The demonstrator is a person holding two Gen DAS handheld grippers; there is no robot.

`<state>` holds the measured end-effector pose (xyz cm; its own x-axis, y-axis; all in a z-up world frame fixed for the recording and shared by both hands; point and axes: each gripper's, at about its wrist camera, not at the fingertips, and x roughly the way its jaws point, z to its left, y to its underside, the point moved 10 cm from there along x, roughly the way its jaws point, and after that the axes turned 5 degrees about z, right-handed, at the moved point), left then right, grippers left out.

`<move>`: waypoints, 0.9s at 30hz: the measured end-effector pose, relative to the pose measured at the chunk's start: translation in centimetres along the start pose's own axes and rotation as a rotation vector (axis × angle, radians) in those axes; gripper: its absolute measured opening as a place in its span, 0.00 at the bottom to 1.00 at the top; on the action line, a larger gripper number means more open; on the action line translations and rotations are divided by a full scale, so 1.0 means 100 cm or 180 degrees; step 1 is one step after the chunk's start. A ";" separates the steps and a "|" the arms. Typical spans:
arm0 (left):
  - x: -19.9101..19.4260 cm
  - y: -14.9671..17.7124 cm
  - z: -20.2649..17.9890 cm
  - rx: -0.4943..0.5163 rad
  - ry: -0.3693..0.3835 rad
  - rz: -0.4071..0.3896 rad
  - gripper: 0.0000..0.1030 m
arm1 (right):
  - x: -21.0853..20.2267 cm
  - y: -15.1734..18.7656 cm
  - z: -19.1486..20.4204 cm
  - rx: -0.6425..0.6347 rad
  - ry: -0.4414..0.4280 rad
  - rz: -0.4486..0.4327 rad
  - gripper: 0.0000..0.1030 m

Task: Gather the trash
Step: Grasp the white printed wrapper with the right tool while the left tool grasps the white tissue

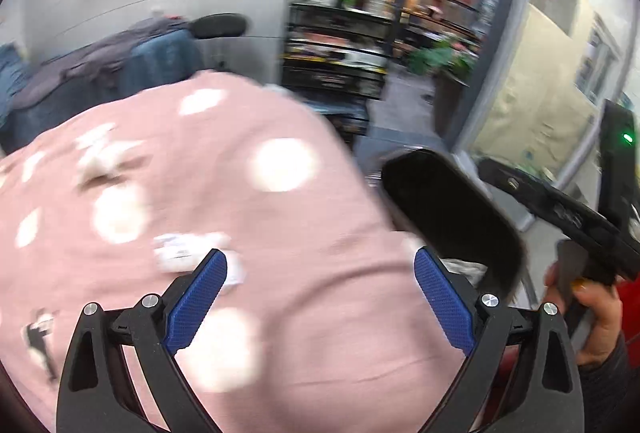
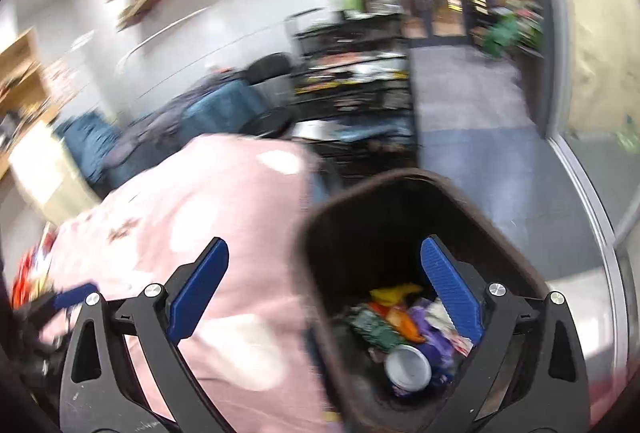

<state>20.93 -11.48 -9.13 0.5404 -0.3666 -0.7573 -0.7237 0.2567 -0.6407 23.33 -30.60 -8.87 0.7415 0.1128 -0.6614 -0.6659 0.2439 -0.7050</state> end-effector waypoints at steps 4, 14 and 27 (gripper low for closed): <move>-0.015 0.001 0.072 -0.0341 -0.0272 -0.0064 0.91 | 0.019 0.001 0.057 -0.0392 -0.0330 0.0228 0.93; -0.015 0.002 0.203 -0.0745 -0.0832 -0.0009 0.91 | 0.078 0.029 0.201 -0.1702 -0.0610 0.0810 0.93; 0.033 -0.029 0.225 -0.0375 -0.0933 0.0124 0.91 | 0.165 0.076 0.246 -0.2136 -0.0590 0.1635 0.36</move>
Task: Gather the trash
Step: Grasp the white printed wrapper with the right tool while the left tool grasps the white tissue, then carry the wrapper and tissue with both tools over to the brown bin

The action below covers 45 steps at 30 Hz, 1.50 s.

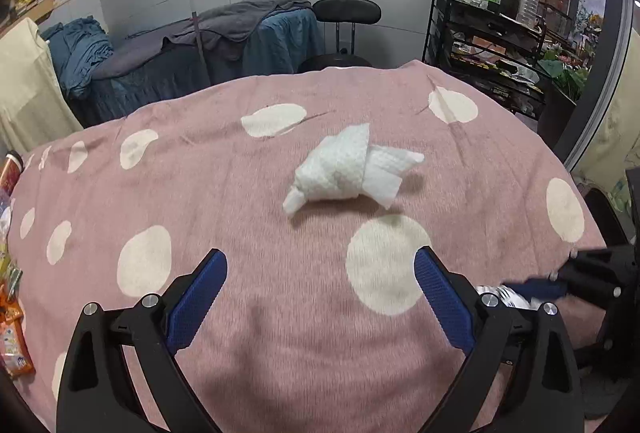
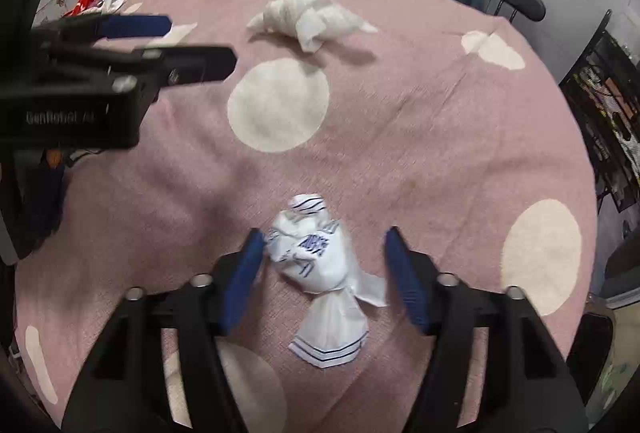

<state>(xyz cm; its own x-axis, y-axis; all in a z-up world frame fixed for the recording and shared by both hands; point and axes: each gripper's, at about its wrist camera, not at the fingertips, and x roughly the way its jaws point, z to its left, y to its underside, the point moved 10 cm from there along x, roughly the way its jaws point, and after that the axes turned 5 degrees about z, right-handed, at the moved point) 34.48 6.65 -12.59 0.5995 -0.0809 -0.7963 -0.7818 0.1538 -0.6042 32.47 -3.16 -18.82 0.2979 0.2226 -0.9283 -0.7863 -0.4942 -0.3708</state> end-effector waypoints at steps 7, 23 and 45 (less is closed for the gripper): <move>0.035 -0.035 -0.009 0.0116 -0.0052 0.0076 0.91 | -0.018 0.002 -0.003 0.0033 0.0090 -0.0311 0.31; 0.011 -0.033 -0.014 -0.0127 -0.0024 -0.0068 0.41 | -0.060 -0.001 -0.016 0.0375 0.0067 -0.0839 0.31; -0.094 0.030 -0.061 -0.0165 0.0251 -0.0455 0.41 | -0.126 0.060 -0.036 0.0799 -0.0077 -0.1257 0.31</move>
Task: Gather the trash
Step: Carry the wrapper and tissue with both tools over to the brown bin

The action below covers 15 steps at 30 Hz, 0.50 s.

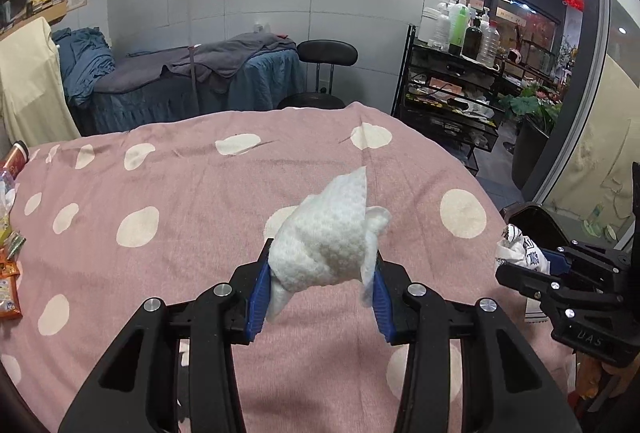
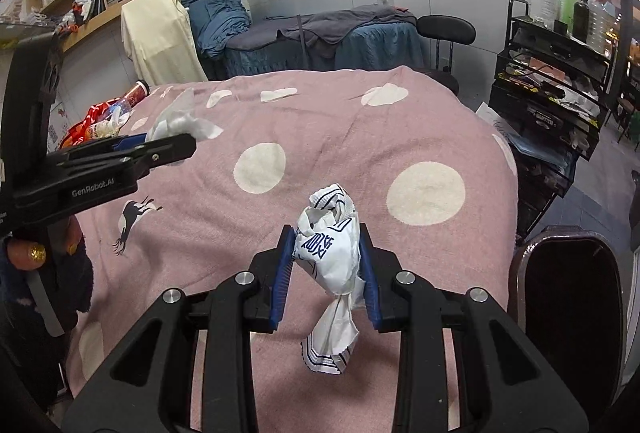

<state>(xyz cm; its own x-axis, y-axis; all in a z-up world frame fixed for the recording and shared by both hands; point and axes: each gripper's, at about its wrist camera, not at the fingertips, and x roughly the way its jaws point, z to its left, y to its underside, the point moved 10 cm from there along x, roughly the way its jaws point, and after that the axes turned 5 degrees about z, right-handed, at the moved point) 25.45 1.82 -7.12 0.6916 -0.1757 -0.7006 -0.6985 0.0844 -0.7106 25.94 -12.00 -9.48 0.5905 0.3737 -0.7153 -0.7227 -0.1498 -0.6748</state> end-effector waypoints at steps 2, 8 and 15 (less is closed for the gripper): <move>-0.003 0.006 -0.005 -0.0024 0.0057 0.0006 0.41 | -0.007 0.003 -0.004 0.0055 -0.0003 -0.0034 0.31; -0.015 0.019 -0.023 -0.0014 0.0131 -0.0027 0.41 | -0.024 0.015 -0.018 0.0216 0.0006 -0.0130 0.31; -0.023 0.029 -0.048 -0.0002 0.0291 -0.0043 0.42 | -0.038 0.032 -0.036 0.0412 0.0049 -0.0187 0.31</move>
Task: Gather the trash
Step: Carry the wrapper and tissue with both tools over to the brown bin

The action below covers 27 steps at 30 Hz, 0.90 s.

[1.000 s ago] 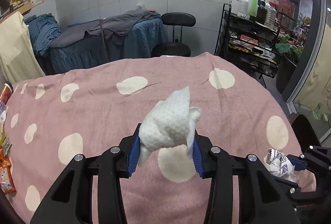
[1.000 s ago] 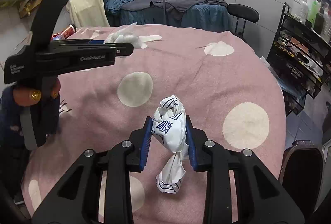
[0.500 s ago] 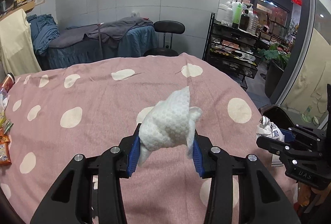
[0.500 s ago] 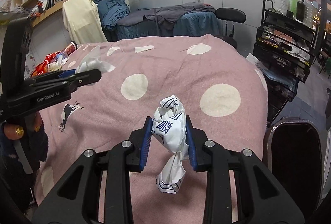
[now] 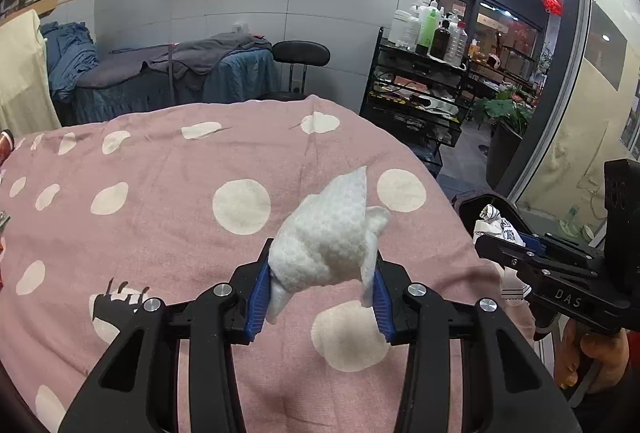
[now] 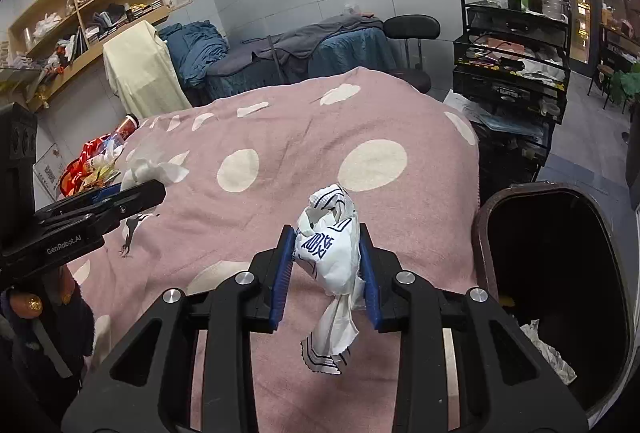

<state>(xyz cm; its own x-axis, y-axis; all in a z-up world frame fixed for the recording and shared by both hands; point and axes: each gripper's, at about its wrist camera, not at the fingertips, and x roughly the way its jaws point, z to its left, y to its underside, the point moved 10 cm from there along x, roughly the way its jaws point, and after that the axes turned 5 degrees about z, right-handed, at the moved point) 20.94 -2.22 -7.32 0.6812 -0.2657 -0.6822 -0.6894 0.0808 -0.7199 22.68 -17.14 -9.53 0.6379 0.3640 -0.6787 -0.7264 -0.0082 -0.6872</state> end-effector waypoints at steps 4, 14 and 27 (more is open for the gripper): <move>-0.001 0.003 -0.013 -0.0015 0.0082 -0.0010 0.42 | -0.009 0.004 -0.018 0.0139 0.0072 -0.0065 0.31; 0.000 0.010 -0.055 0.0089 0.0298 0.0020 0.42 | -0.031 0.014 -0.083 0.0626 0.0348 -0.0217 0.31; 0.007 0.017 -0.103 0.0310 0.0461 0.0096 0.42 | -0.022 0.036 -0.177 0.1068 0.0796 -0.0086 0.31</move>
<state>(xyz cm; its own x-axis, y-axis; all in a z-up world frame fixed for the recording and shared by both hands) 17.71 -12.18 -7.69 0.6130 -0.3969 -0.6832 -0.6771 0.1817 -0.7131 23.20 -34.48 -15.04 0.6704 0.1223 -0.7319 -0.7251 0.3172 -0.6112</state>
